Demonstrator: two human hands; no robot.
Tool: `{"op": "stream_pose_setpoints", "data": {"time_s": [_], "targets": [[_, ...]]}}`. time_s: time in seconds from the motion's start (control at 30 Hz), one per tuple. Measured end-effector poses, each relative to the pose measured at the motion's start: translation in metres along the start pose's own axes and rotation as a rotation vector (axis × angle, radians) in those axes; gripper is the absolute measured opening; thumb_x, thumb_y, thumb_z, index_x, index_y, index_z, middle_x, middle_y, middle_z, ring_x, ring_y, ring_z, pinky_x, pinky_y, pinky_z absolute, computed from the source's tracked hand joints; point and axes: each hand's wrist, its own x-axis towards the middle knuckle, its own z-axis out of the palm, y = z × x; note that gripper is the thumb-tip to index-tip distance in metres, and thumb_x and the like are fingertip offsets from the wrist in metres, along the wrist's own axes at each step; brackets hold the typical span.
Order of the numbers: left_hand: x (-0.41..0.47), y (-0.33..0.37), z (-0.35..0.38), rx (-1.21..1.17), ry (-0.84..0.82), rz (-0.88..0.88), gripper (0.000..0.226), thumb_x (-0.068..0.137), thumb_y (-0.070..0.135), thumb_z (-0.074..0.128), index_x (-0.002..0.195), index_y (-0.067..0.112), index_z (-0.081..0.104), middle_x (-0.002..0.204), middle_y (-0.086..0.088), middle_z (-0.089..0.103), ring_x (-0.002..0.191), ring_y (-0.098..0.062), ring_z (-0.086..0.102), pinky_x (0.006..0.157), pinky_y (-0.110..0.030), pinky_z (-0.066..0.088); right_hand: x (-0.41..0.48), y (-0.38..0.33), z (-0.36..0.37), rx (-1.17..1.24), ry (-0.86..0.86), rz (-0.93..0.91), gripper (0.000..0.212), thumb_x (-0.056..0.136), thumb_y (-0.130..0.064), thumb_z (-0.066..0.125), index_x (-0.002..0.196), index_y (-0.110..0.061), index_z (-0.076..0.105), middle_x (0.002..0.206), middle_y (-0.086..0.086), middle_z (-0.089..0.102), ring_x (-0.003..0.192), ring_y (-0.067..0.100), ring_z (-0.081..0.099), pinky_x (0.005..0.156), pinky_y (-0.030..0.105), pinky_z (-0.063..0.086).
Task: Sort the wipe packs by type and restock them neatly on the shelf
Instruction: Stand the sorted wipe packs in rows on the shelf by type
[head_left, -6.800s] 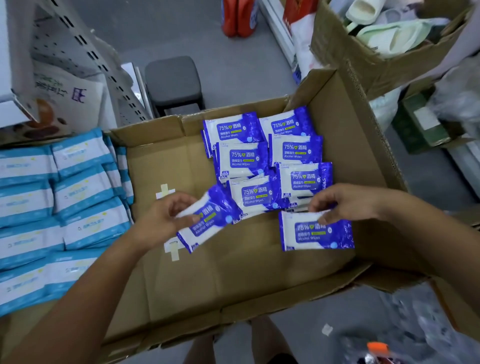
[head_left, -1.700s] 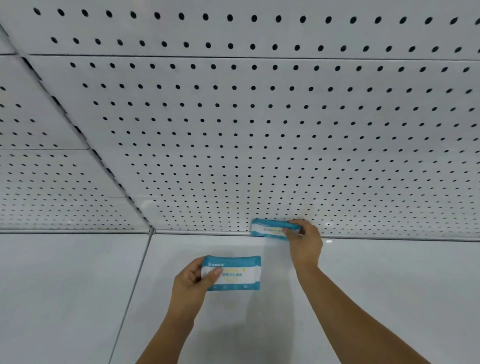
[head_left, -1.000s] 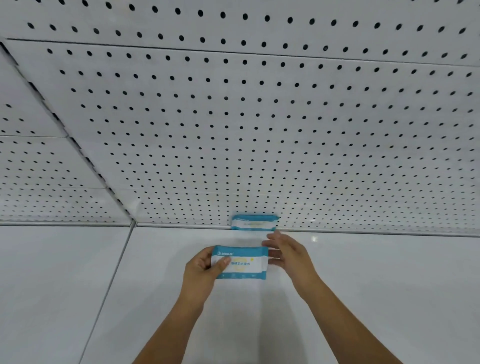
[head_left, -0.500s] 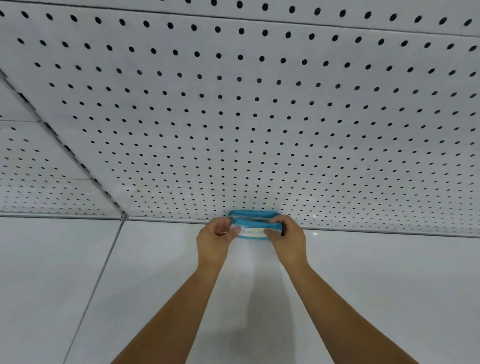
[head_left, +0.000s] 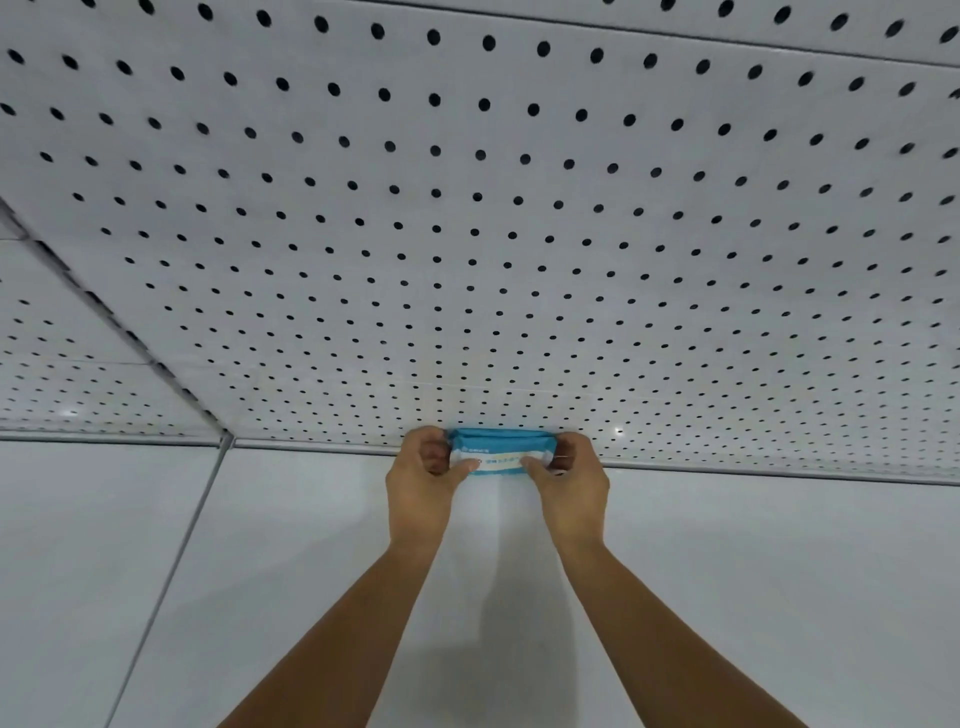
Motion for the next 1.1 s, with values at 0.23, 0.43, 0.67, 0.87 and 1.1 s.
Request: {"op": "stream_pose_setpoints", "data": {"time_s": [0.23, 0.43, 0.67, 0.87, 1.1], "targets": [[0.008, 0.003, 0.004, 0.135, 0.001, -0.042, 0.022, 0.081, 0.022, 0.083, 0.086, 0.025, 0.062, 0.083, 0.011, 0.068, 0.081, -0.009, 0.068, 0.071, -0.022, 0.056, -0.001, -0.002, 0.002, 0.015, 0.016, 0.017, 0.033, 0.080, -0.013, 0.081, 0.102, -0.024, 0.058, 0.094, -0.008, 0.070, 0.085, 0.003, 0.067, 0.067, 0.005, 0.051], [0.008, -0.005, -0.020, 0.153, -0.028, -0.057, 0.032, 0.078, 0.029, 0.084, 0.105, 0.020, 0.070, 0.087, 0.010, 0.069, 0.089, -0.013, 0.068, 0.085, -0.030, 0.057, -0.009, -0.006, -0.007, -0.046, -0.049, 0.053, 0.044, 0.081, -0.018, 0.081, 0.119, -0.019, 0.058, 0.108, -0.002, 0.068, 0.091, 0.011, 0.065, 0.062, 0.001, 0.046], [-0.034, 0.015, -0.046, 0.197, -0.095, 0.110, 0.019, 0.092, 0.036, 0.067, 0.108, 0.027, 0.068, 0.103, 0.008, 0.071, 0.091, -0.007, 0.064, 0.086, -0.032, 0.055, -0.050, -0.002, -0.042, -0.115, -0.064, 0.045, 0.061, 0.080, -0.031, 0.081, 0.133, -0.017, 0.054, 0.124, -0.001, 0.061, 0.111, 0.013, 0.057, 0.092, 0.020, 0.043], [-0.100, 0.035, -0.017, 0.155, -0.535, 0.187, 0.056, 0.091, 0.039, 0.068, 0.143, 0.025, 0.050, 0.135, 0.014, 0.054, 0.123, -0.004, 0.051, 0.109, -0.028, 0.039, -0.113, 0.002, -0.102, 0.001, -0.017, 0.002, 0.056, 0.082, -0.034, 0.079, 0.132, -0.022, 0.057, 0.124, -0.010, 0.064, 0.111, 0.004, 0.060, 0.089, 0.008, 0.041], [-0.227, 0.045, 0.014, 0.112, -0.765, 0.218, 0.046, 0.095, 0.035, 0.065, 0.139, 0.034, 0.051, 0.136, 0.015, 0.055, 0.124, -0.003, 0.051, 0.108, -0.029, 0.041, -0.215, 0.038, -0.219, 0.134, 0.135, -0.022, 0.051, 0.084, -0.031, 0.078, 0.131, -0.028, 0.057, 0.122, -0.013, 0.066, 0.111, -0.001, 0.062, 0.102, 0.025, 0.049]]}}
